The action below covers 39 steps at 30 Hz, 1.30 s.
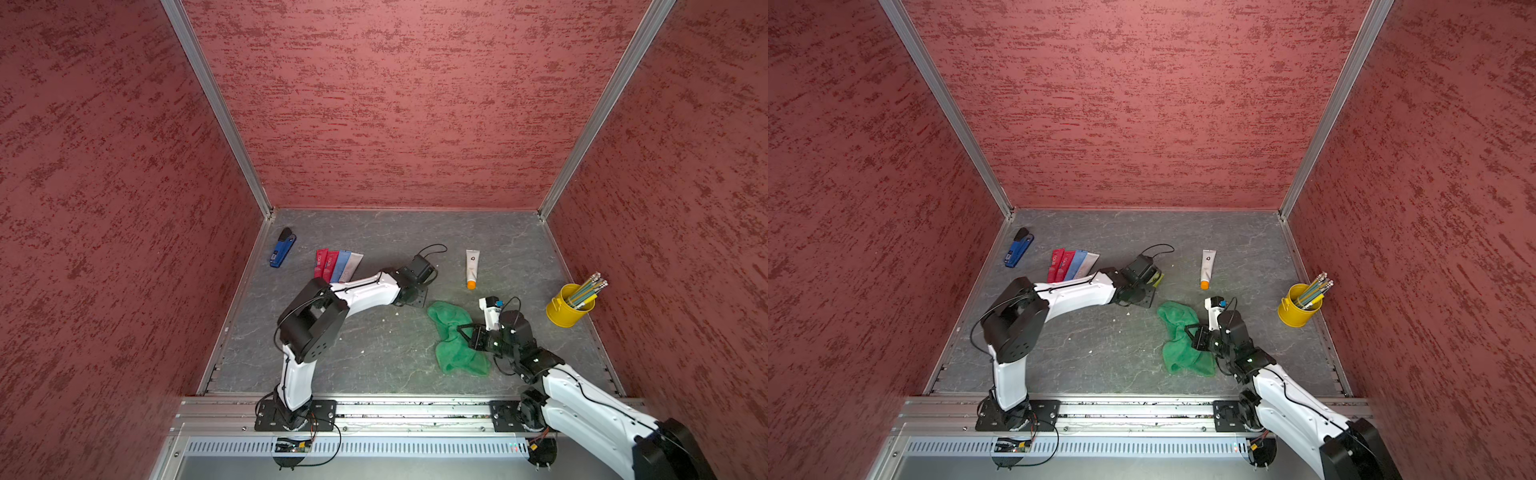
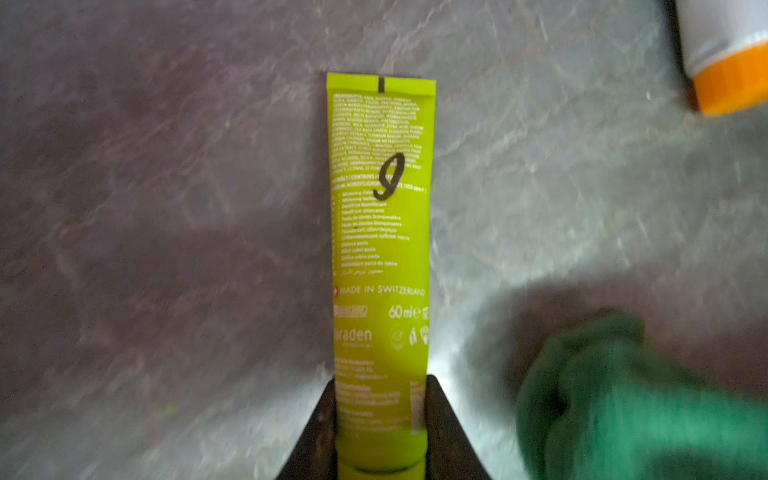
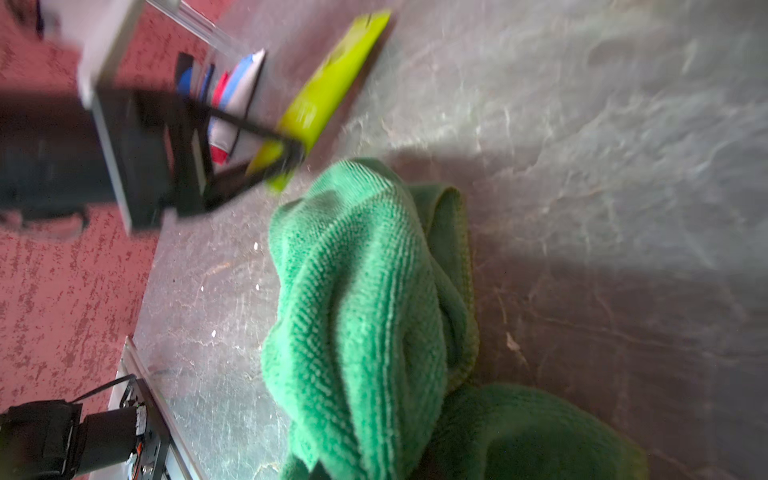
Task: Wipe the surface of the toothpaste tube
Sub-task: Move the toothpaste to the center of the board, then wipe the dirt from the toothpaste tube.
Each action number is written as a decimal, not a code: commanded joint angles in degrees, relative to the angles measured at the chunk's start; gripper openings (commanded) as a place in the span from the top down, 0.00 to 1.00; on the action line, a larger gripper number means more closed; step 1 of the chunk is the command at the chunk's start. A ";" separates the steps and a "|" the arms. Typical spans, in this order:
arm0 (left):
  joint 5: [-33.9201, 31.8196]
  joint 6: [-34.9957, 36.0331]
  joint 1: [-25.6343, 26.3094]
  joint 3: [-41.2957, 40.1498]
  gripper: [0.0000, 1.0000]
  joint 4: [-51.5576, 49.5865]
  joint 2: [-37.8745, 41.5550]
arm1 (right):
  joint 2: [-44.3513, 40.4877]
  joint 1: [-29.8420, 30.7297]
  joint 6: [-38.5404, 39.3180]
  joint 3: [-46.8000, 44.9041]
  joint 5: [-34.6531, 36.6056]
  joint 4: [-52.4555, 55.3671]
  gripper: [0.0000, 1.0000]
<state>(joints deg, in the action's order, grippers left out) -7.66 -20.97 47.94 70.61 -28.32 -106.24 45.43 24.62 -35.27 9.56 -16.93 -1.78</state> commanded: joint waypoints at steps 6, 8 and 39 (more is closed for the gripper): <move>-4.57 -0.72 9.75 -10.13 0.80 -3.51 11.27 | 9.45 -1.77 8.33 14.38 5.72 1.31 1.00; -6.62 -0.92 12.34 -10.86 0.78 -4.81 12.13 | 12.18 -1.77 9.36 18.31 5.42 0.61 1.00; 10.52 -0.84 8.40 -24.06 0.67 4.73 12.02 | 46.78 12.74 3.27 20.57 -1.35 -12.98 1.00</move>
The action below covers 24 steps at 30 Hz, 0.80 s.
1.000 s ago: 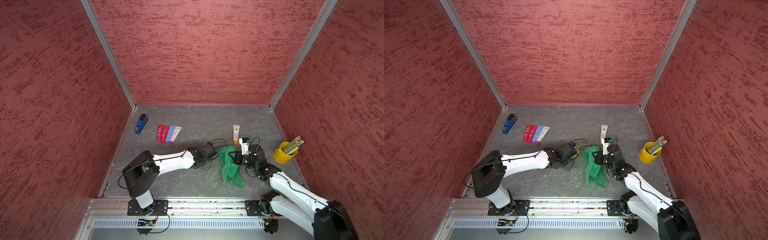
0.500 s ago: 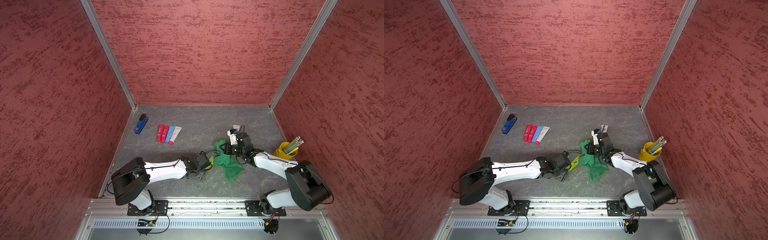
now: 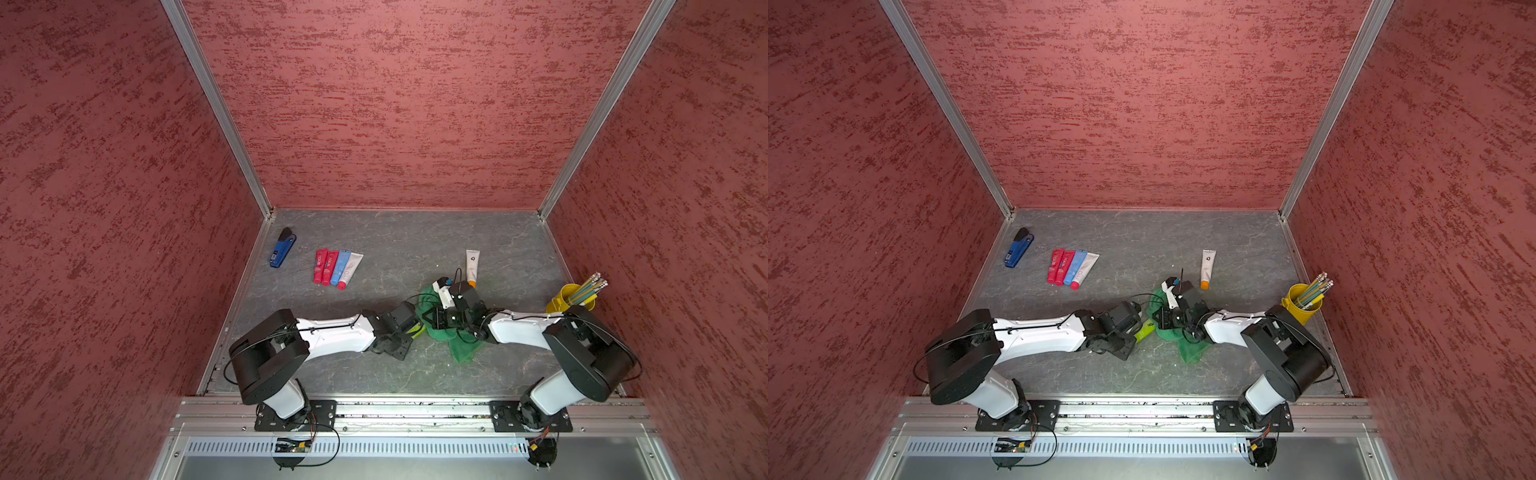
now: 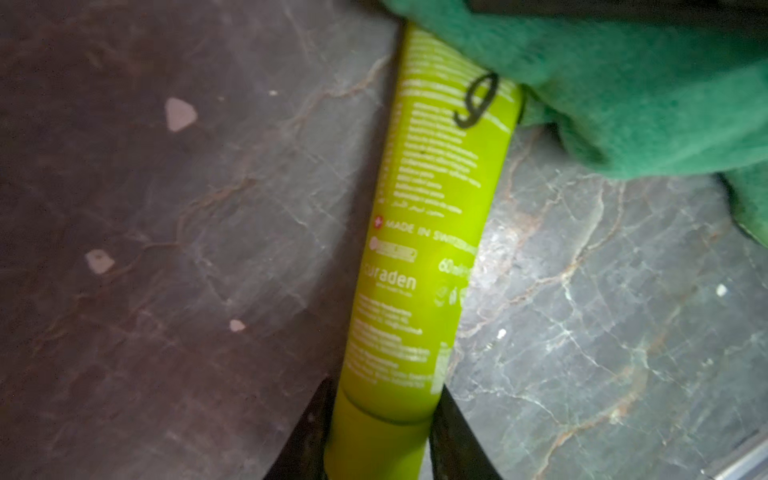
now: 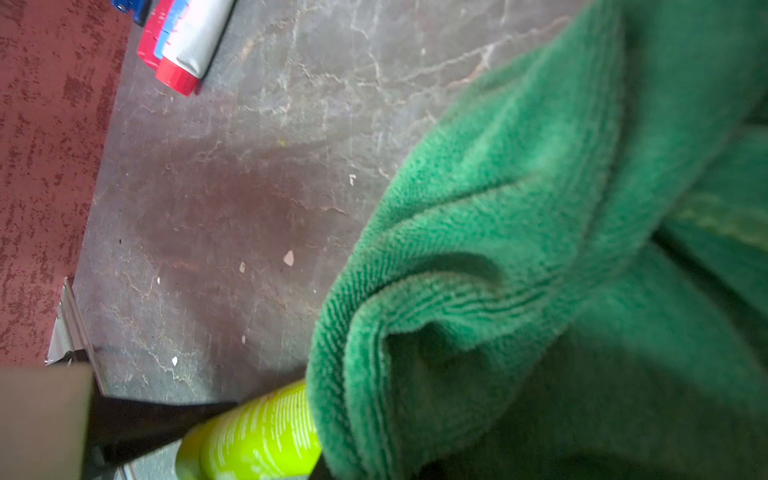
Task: Wipe the surface of the toothpaste tube
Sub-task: Wipe the dirt from the toothpaste tube.
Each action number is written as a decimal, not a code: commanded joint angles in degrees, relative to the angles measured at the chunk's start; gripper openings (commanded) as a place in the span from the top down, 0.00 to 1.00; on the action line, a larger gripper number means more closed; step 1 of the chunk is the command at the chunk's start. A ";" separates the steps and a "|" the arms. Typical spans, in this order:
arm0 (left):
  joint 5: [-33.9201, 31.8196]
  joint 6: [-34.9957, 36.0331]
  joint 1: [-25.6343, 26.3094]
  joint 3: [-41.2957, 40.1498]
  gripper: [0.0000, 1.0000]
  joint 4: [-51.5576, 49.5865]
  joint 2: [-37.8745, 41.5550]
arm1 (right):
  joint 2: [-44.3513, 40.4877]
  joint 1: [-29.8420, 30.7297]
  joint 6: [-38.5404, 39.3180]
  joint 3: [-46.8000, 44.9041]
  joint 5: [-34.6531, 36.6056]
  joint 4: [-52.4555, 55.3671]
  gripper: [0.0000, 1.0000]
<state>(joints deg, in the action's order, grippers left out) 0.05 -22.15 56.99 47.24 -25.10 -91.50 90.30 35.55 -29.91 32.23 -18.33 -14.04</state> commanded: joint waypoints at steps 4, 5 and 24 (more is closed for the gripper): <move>3.82 0.48 -1.09 -1.27 0.70 2.57 -2.45 | 2.25 5.23 -5.86 -3.56 -6.08 -7.72 1.00; 4.08 0.60 -1.30 -1.37 0.71 2.75 -2.45 | 2.41 6.55 -7.05 -3.66 -7.61 -9.59 1.00; 3.73 -0.15 -1.63 -3.39 0.82 4.19 -0.59 | 0.55 -1.98 0.52 1.10 11.11 6.09 1.00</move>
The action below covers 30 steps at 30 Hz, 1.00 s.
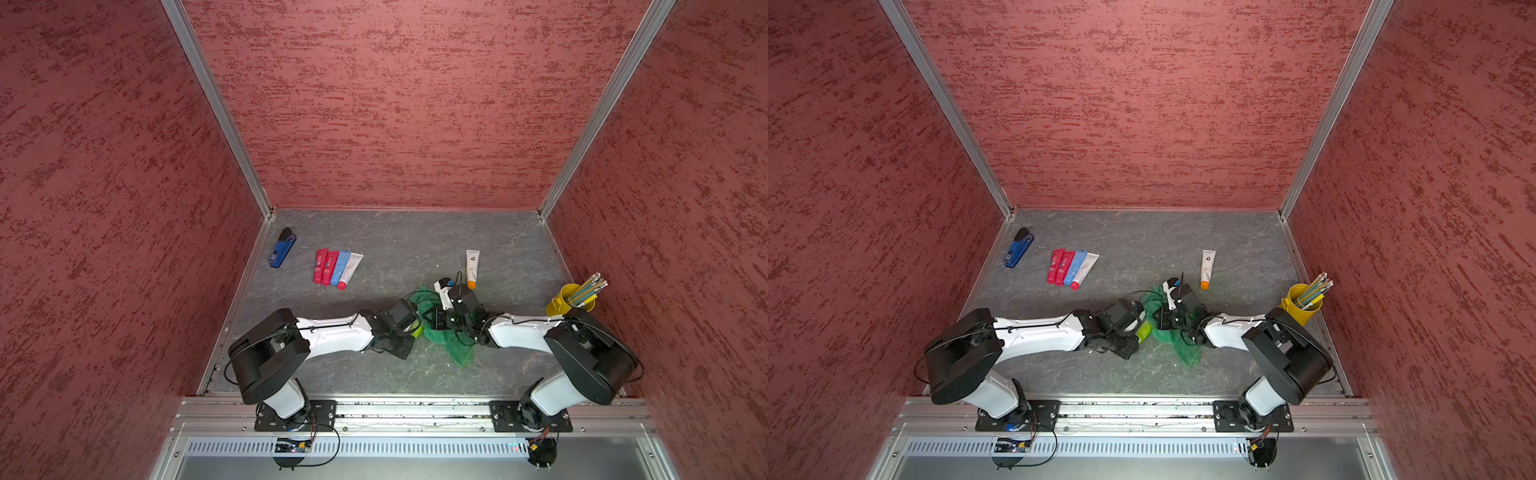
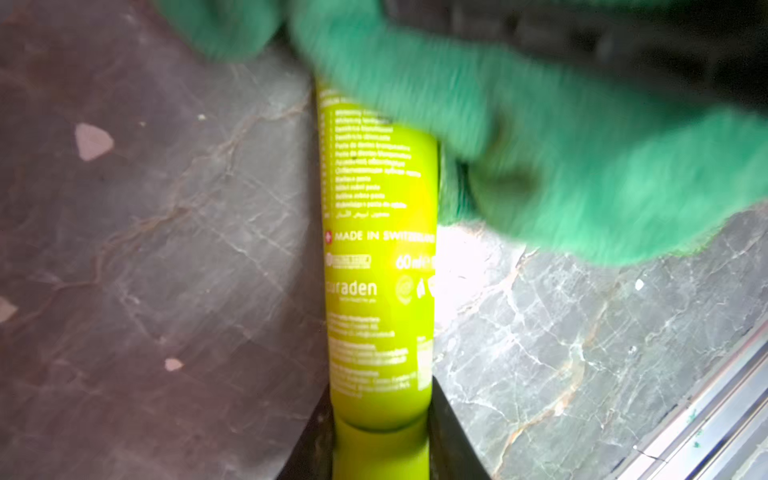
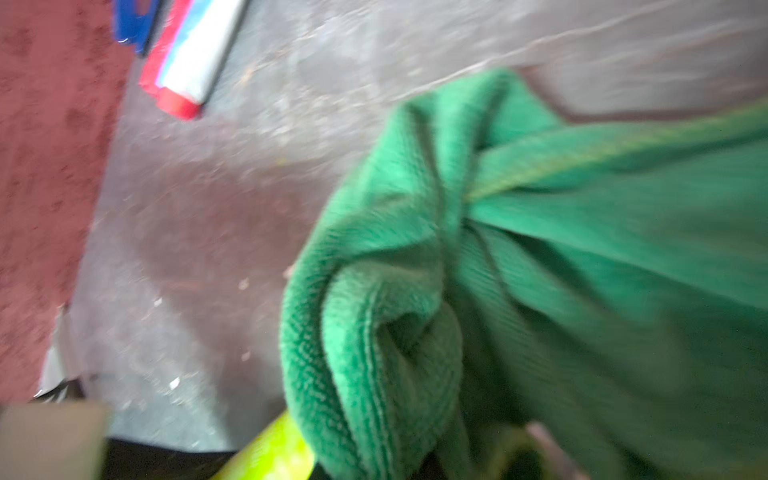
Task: Wipe the surface of the toothpaste tube
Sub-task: Wipe the dirt from the toothpaste tube.
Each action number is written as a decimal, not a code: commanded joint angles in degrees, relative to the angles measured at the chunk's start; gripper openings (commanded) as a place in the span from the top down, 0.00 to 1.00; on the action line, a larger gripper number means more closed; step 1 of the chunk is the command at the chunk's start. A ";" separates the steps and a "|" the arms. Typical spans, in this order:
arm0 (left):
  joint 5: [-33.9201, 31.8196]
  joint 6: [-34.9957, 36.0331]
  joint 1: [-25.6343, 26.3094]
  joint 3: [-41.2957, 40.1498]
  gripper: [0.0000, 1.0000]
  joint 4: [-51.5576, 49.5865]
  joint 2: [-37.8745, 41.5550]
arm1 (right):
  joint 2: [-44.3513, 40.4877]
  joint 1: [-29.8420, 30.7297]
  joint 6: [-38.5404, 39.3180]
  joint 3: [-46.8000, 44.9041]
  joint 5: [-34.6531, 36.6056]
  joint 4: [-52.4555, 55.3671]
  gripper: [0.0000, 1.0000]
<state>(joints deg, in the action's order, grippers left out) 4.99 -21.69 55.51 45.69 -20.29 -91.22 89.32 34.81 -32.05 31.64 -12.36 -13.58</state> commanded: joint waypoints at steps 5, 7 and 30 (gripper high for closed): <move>-1.34 -0.55 0.04 -1.67 0.83 -0.74 -1.15 | 2.68 -1.23 2.62 2.20 3.96 5.74 1.00; -1.19 -0.52 0.04 -1.67 0.84 -0.71 -1.15 | 1.41 -0.71 2.35 0.72 1.02 5.27 1.00; -0.87 -0.24 0.48 -1.66 0.91 -0.45 -1.13 | -0.94 -4.01 4.74 0.23 0.25 9.16 1.00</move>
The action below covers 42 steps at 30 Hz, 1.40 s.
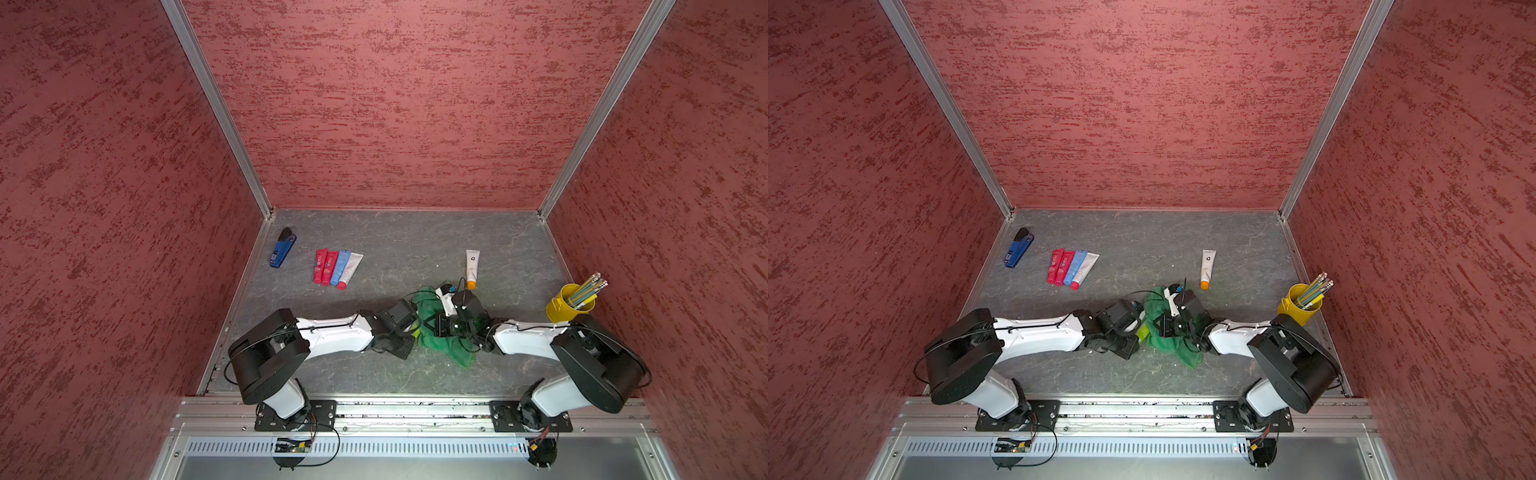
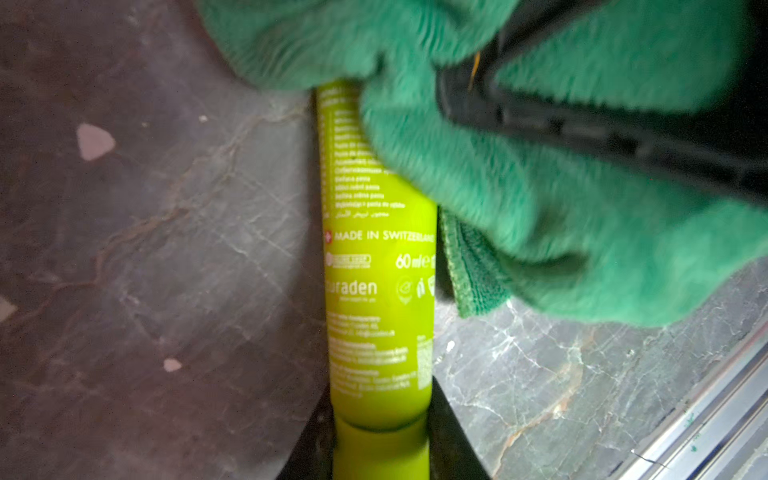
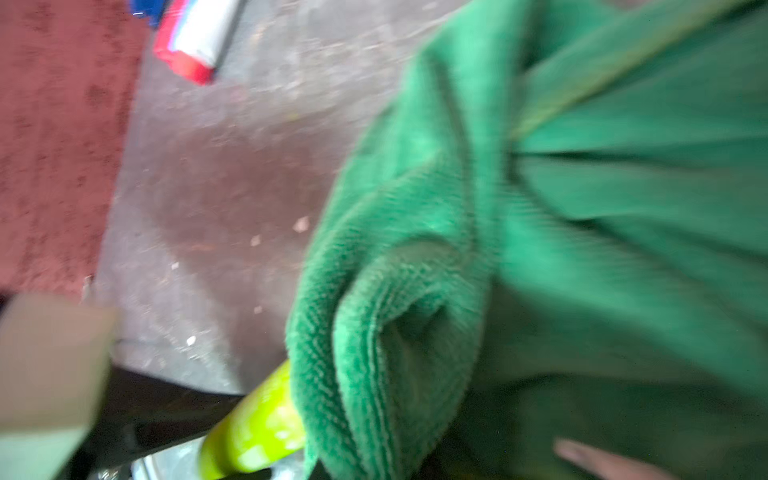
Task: Wipe the surface of the toothpaste tube
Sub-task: Wipe the dirt from the toothpaste tube.
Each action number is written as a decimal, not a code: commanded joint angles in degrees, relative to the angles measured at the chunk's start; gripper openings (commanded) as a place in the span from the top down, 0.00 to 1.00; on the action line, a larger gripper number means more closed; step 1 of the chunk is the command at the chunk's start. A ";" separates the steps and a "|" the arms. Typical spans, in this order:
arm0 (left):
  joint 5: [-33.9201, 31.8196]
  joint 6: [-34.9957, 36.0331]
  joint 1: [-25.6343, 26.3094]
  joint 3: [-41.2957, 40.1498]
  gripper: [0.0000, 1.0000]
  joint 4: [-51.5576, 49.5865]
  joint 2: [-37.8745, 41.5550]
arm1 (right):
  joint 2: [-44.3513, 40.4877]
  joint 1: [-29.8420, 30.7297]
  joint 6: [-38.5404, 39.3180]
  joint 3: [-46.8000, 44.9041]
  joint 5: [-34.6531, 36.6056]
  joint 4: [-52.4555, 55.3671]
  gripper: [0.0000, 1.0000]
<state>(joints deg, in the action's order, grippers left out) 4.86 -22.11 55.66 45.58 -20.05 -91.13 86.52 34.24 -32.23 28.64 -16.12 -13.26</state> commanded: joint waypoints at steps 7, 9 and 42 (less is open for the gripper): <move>-0.84 0.39 0.59 -1.18 0.91 -0.93 -1.77 | 8.11 -3.61 7.29 9.61 0.91 9.10 1.00; -0.71 0.48 0.59 -1.20 0.91 -0.85 -1.77 | 8.14 -2.58 6.98 8.44 -0.59 8.33 1.00; -0.49 0.97 1.21 -0.76 0.93 -0.87 -2.39 | 4.22 -4.07 6.47 4.40 1.70 6.55 1.00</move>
<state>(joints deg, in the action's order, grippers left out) 3.97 -22.33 56.58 46.19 -20.38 -91.66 89.45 30.96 -30.39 31.40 -19.18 -11.64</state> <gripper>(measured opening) 0.300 0.082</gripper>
